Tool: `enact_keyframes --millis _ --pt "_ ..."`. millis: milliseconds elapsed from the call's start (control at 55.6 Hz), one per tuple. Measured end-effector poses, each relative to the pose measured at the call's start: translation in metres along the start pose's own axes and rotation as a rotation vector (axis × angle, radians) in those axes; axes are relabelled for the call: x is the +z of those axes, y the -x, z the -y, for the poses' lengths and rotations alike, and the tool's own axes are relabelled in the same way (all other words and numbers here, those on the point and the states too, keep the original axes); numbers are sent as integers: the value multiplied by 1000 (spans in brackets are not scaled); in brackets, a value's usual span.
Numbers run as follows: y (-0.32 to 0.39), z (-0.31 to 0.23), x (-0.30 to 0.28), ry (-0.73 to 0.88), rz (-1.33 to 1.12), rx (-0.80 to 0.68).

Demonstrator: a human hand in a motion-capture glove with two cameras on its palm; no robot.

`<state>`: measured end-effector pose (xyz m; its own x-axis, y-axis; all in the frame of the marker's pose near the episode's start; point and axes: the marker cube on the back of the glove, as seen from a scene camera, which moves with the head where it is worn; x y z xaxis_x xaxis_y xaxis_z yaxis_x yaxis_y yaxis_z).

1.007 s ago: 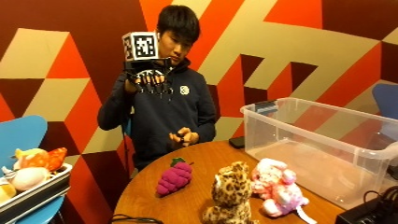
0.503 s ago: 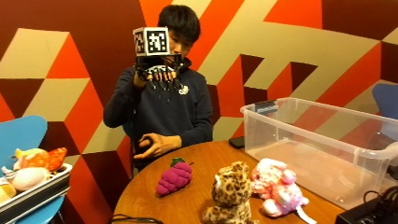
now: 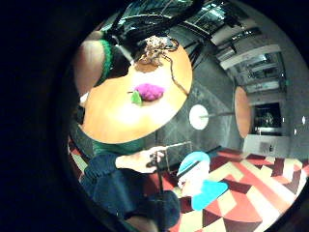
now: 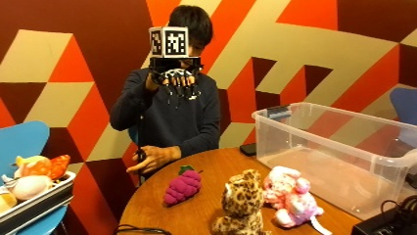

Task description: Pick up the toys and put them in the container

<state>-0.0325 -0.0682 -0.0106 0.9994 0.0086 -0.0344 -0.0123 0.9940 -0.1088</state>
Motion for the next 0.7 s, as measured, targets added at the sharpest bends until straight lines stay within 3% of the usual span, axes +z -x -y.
enact_keyframes --millis 701 --pt "-19 118 22 -6 -56 15"
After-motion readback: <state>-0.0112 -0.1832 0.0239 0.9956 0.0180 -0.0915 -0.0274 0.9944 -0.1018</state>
